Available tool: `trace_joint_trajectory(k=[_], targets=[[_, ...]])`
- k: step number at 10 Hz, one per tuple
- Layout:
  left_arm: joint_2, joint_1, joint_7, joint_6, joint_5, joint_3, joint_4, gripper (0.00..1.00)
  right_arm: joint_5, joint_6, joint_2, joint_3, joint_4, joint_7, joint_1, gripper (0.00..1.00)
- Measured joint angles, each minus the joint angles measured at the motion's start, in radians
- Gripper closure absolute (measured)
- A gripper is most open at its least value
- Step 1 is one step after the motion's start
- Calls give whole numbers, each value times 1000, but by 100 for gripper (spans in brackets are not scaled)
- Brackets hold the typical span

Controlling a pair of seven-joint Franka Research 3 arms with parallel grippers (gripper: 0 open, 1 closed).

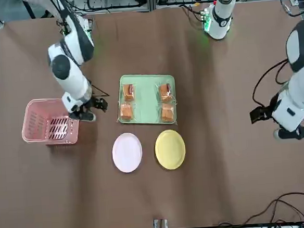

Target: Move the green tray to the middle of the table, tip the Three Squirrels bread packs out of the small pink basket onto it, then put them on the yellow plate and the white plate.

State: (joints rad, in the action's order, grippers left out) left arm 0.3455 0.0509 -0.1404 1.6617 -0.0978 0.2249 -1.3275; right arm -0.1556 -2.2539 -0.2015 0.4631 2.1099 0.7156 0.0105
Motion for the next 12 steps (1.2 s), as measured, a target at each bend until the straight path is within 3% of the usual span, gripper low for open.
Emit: trace_joint_trajectory(k=[1,2,3,4,7,9,12], targets=[[-31,-25,2,1,40,-27,-42,0,-43,-27,-40,5,-2,69,-23,2],[-72,-101,3,27,103,-105,-118,0,-62,-53,-78,12,-6,114,-41,2],[-106,-184,3,94,157,-176,-212,0,-67,-74,-113,15,-17,147,-60,2],[-122,-230,3,166,186,-190,-301,0,-71,-91,-144,17,-35,175,-76,2],[-102,-307,-22,319,197,-147,-458,0,-143,-142,-221,21,-62,277,-109,2],[-72,-363,-137,483,197,-95,-556,0,-161,-175,-254,23,-63,306,-123,2],[19,-540,-424,667,153,-88,-583,0,-181,-208,-288,24,-65,330,-141,2]])
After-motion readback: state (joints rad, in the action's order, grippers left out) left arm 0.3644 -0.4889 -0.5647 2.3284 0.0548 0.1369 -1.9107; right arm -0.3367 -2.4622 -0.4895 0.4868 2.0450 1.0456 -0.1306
